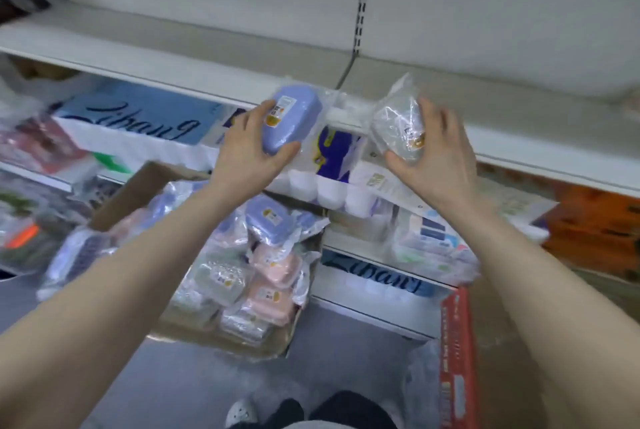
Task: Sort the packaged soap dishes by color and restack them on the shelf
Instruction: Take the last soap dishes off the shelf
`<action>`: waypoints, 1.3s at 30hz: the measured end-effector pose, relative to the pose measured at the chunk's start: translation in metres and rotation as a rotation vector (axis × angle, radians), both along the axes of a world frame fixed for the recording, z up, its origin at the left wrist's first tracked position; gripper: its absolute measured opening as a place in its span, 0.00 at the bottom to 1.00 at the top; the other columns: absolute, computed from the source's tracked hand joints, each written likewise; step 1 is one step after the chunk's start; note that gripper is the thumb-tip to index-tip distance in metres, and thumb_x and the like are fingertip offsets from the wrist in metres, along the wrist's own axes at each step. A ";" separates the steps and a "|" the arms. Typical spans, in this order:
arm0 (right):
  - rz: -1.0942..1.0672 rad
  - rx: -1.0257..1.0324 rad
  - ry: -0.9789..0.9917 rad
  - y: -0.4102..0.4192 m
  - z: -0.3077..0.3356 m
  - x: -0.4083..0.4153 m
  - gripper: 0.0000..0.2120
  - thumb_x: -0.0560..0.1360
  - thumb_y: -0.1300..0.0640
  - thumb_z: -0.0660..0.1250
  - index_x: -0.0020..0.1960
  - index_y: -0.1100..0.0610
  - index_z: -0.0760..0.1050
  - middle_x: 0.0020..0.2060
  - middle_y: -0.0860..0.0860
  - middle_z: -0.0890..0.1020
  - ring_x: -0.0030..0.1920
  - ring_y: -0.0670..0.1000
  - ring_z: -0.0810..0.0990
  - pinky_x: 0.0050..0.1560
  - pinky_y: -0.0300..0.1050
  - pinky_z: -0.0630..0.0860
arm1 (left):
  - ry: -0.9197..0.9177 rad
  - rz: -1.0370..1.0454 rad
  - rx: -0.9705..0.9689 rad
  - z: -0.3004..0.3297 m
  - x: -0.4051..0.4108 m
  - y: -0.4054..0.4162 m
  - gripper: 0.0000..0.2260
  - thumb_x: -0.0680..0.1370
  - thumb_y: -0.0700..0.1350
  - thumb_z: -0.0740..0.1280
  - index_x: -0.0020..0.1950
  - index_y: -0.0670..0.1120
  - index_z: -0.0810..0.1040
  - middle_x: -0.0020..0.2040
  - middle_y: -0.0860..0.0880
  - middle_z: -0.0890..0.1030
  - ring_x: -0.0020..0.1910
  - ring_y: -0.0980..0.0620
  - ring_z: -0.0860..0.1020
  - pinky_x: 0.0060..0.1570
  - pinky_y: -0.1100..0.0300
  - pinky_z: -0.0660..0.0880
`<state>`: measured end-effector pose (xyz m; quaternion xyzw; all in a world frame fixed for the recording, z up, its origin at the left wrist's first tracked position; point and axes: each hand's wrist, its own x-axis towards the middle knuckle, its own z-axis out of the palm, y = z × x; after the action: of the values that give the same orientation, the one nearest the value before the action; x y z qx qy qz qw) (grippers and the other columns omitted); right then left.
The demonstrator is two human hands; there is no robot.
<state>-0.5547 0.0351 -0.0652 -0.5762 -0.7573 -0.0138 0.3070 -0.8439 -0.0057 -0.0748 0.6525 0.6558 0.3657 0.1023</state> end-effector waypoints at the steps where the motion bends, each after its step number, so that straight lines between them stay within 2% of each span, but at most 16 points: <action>1: 0.045 -0.006 -0.003 -0.007 -0.008 -0.028 0.40 0.67 0.42 0.70 0.75 0.53 0.61 0.61 0.57 0.70 0.58 0.61 0.73 0.55 0.55 0.74 | 0.001 0.032 -0.021 -0.005 -0.029 -0.013 0.36 0.70 0.62 0.62 0.74 0.48 0.63 0.70 0.46 0.70 0.68 0.46 0.68 0.65 0.52 0.66; 5: 0.163 -0.080 -0.069 -0.035 -0.048 -0.123 0.41 0.68 0.41 0.71 0.75 0.54 0.59 0.64 0.57 0.69 0.60 0.60 0.72 0.55 0.53 0.73 | -0.006 0.147 -0.118 -0.038 -0.128 -0.064 0.37 0.65 0.58 0.64 0.71 0.45 0.65 0.67 0.45 0.72 0.65 0.45 0.70 0.62 0.52 0.67; 8: 0.217 -0.237 -0.108 -0.057 -0.086 -0.172 0.40 0.69 0.41 0.70 0.75 0.53 0.60 0.63 0.57 0.71 0.60 0.60 0.73 0.54 0.54 0.73 | 0.043 0.164 -0.285 -0.074 -0.184 -0.095 0.41 0.60 0.61 0.63 0.72 0.47 0.64 0.65 0.45 0.73 0.65 0.45 0.70 0.62 0.51 0.69; 11: 0.235 -0.397 -0.219 -0.076 -0.128 -0.201 0.42 0.67 0.35 0.65 0.76 0.52 0.61 0.64 0.56 0.73 0.62 0.60 0.73 0.58 0.55 0.72 | 0.112 0.130 -0.457 -0.113 -0.226 -0.120 0.43 0.59 0.64 0.62 0.72 0.50 0.62 0.66 0.43 0.71 0.66 0.42 0.69 0.63 0.45 0.70; 12: 0.248 -0.443 -0.254 -0.082 -0.142 -0.208 0.43 0.66 0.33 0.63 0.76 0.51 0.61 0.64 0.56 0.74 0.63 0.60 0.73 0.59 0.56 0.72 | 0.131 0.111 -0.493 -0.124 -0.234 -0.127 0.43 0.59 0.63 0.64 0.72 0.50 0.63 0.66 0.42 0.70 0.66 0.40 0.69 0.63 0.44 0.70; 14: 0.266 -0.516 -0.315 -0.090 -0.165 -0.218 0.42 0.67 0.34 0.63 0.77 0.49 0.60 0.65 0.55 0.74 0.63 0.60 0.73 0.60 0.57 0.71 | 0.143 0.085 -0.535 -0.146 -0.246 -0.138 0.40 0.62 0.56 0.72 0.72 0.49 0.64 0.66 0.43 0.71 0.64 0.41 0.71 0.61 0.47 0.70; 16: 0.284 -0.562 -0.366 -0.093 -0.183 -0.226 0.41 0.69 0.35 0.65 0.77 0.46 0.58 0.67 0.53 0.72 0.65 0.58 0.72 0.61 0.55 0.69 | 0.144 0.047 -0.512 -0.164 -0.251 -0.143 0.38 0.63 0.48 0.74 0.72 0.48 0.66 0.65 0.44 0.71 0.61 0.42 0.73 0.59 0.50 0.69; 21: 0.392 -0.603 -0.474 -0.086 -0.211 -0.247 0.39 0.73 0.40 0.67 0.78 0.41 0.53 0.74 0.50 0.65 0.71 0.56 0.66 0.68 0.54 0.63 | 0.292 -0.007 -0.476 -0.200 -0.262 -0.136 0.38 0.62 0.42 0.74 0.72 0.48 0.68 0.64 0.44 0.73 0.61 0.39 0.74 0.60 0.47 0.69; 25: 0.338 -0.628 -0.454 -0.076 -0.223 -0.263 0.38 0.75 0.43 0.67 0.79 0.42 0.49 0.75 0.51 0.62 0.72 0.57 0.65 0.69 0.56 0.64 | 0.371 -0.021 -0.486 -0.212 -0.268 -0.117 0.37 0.64 0.41 0.73 0.72 0.48 0.67 0.64 0.42 0.72 0.61 0.37 0.72 0.60 0.44 0.71; 31: 0.322 -0.612 -0.481 -0.059 -0.231 -0.274 0.39 0.76 0.45 0.66 0.79 0.45 0.47 0.76 0.54 0.61 0.73 0.59 0.64 0.71 0.59 0.65 | 0.397 -0.051 -0.489 -0.233 -0.280 -0.096 0.35 0.65 0.39 0.69 0.70 0.50 0.64 0.64 0.43 0.72 0.61 0.37 0.72 0.61 0.42 0.71; 35: 0.345 -0.619 -0.523 -0.054 -0.229 -0.273 0.40 0.76 0.42 0.65 0.79 0.45 0.47 0.76 0.55 0.60 0.73 0.59 0.63 0.70 0.59 0.65 | 0.397 -0.035 -0.482 -0.233 -0.281 -0.098 0.35 0.65 0.38 0.73 0.71 0.49 0.66 0.66 0.39 0.70 0.64 0.35 0.69 0.63 0.41 0.69; 39: 0.340 -0.632 -0.528 -0.058 -0.219 -0.267 0.39 0.76 0.37 0.62 0.79 0.45 0.48 0.77 0.54 0.58 0.75 0.58 0.61 0.72 0.57 0.63 | 0.407 -0.023 -0.510 -0.218 -0.275 -0.100 0.33 0.68 0.43 0.75 0.71 0.46 0.69 0.71 0.38 0.66 0.70 0.36 0.65 0.68 0.43 0.63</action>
<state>-0.8216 -0.0227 -0.2847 -0.4856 -0.8608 0.1225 -0.0901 -1.1189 -0.1062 -0.2927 0.6731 0.7257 0.0506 0.1333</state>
